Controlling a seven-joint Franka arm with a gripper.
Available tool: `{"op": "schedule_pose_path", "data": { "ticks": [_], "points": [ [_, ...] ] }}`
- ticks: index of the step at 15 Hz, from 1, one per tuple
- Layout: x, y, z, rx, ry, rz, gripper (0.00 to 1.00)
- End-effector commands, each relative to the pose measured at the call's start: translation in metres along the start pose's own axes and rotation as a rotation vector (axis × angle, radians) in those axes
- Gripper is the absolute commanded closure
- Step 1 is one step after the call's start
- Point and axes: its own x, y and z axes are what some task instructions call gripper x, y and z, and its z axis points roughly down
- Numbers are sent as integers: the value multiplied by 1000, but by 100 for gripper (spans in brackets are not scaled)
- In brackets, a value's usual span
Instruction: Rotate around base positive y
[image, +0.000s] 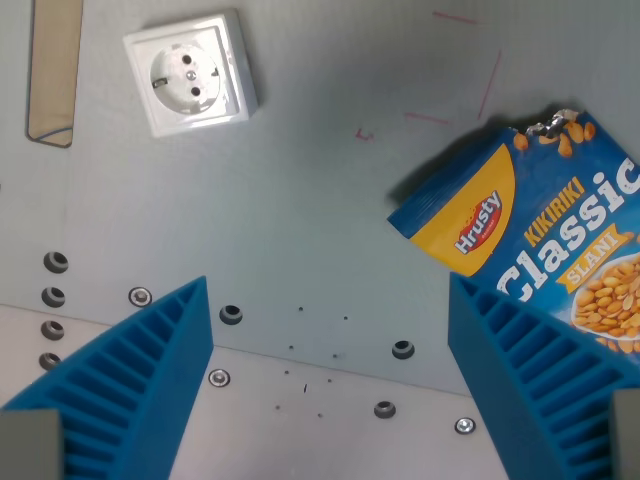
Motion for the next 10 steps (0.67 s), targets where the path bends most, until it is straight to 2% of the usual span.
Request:
{"op": "schedule_pose_path", "data": {
  "ticks": [1,10],
  "points": [
    [2,1,-4,28,-98,0,0],
    [2,1,-4,60,-214,-1,0]
  ]
}}
